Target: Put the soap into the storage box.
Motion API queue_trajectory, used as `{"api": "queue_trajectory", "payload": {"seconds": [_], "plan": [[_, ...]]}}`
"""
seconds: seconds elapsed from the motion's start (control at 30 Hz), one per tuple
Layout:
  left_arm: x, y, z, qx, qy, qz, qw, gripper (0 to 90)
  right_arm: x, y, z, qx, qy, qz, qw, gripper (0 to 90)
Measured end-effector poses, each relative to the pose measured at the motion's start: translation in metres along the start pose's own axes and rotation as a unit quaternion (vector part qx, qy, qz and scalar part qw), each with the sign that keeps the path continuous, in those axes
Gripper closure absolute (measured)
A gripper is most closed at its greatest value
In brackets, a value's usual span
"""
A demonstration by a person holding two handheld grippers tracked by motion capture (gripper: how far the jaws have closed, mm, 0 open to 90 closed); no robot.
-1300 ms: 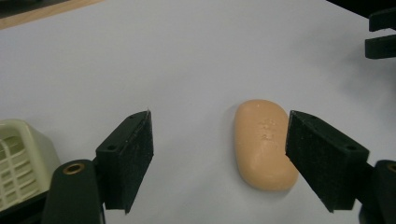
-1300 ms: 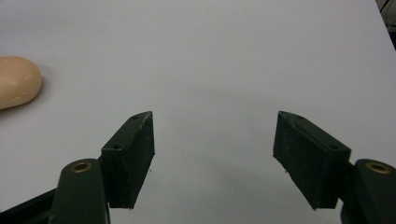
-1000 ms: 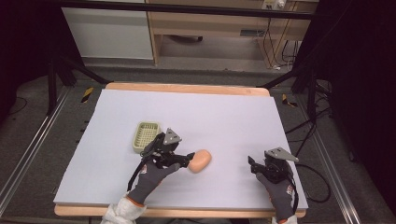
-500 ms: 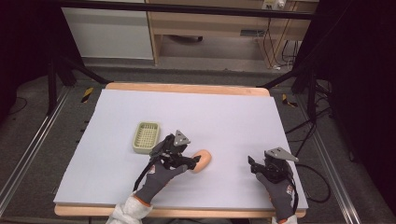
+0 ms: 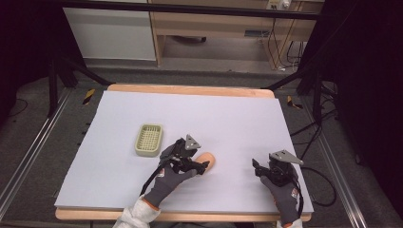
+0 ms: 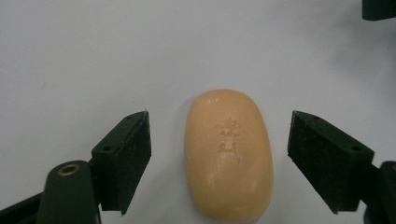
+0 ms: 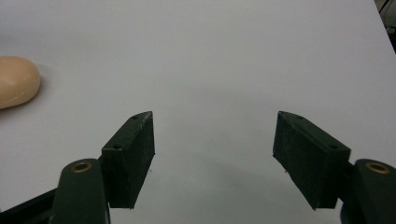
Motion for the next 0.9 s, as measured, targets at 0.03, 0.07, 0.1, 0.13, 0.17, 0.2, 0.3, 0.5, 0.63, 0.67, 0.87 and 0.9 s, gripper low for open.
{"api": "queue_trajectory", "payload": {"seconds": [0.03,0.07,0.1,0.13,0.17,0.2,0.3,0.5,0.63,0.67,0.87,0.9], "plan": [[0.001,0.001,-0.001,0.001,-0.002,-0.001,1.0,20.7,0.0,0.0,0.0,0.0,0.0,-0.001,1.0,29.6],[0.001,0.001,-0.002,0.001,-0.005,-0.002,1.0,20.6,0.0,0.0,0.0,0.0,0.001,-0.001,1.0,29.7],[0.001,0.001,-0.002,0.001,-0.005,-0.002,1.0,20.5,0.0,0.0,0.0,0.0,0.001,-0.001,1.0,29.7],[0.002,0.002,-0.004,0.0,-0.007,-0.004,1.0,20.5,0.0,0.0,0.0,0.0,0.0,-0.001,1.0,29.7],[0.002,0.002,-0.005,0.0,-0.008,-0.004,1.0,20.4,0.0,0.0,0.0,0.0,0.0,-0.002,1.0,29.8],[0.004,0.003,-0.007,-0.001,-0.012,-0.007,0.9999,20.3,0.0,0.0,0.0,-0.001,0.0,-0.001,1.0,29.9],[0.005,0.003,-0.009,-0.004,-0.017,-0.009,0.9998,20.2,0.0,0.0,0.0,-0.001,-0.001,-0.002,1.0,29.9],[0.008,0.003,-0.016,-0.008,-0.031,-0.013,0.9994,20.5,0.0,0.0,0.0,0.0,0.0,-0.002,1.0,30.0],[0.011,0.004,-0.024,-0.011,-0.039,-0.011,0.9991,20.9,0.0,0.0,-0.001,0.0,-0.001,-0.001,1.0,30.1],[0.012,0.004,-0.025,-0.013,-0.041,-0.011,0.999,21.3,0.0,0.0,-0.001,0.0,-0.001,0.0,1.0,30.1],[0.016,0.003,-0.03,-0.013,-0.05,-0.009,0.9986,23.1,0.0,-0.001,-0.002,-0.002,-0.002,0.0,1.0,30.4],[0.016,0.003,-0.03,-0.014,-0.053,-0.01,0.9985,23.8,0.0,-0.002,-0.002,-0.004,-0.002,-0.001,1.0,30.4]]}}
Point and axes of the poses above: each handheld gripper's, and its own axes: z roughly backward along the jaws, x roughly out of its underside, y roughly to its right, the point moved 10 cm from there along -z, roughly forward along the jaws, and after that the axes turned 13 degrees about z, right-handed, at the moved point
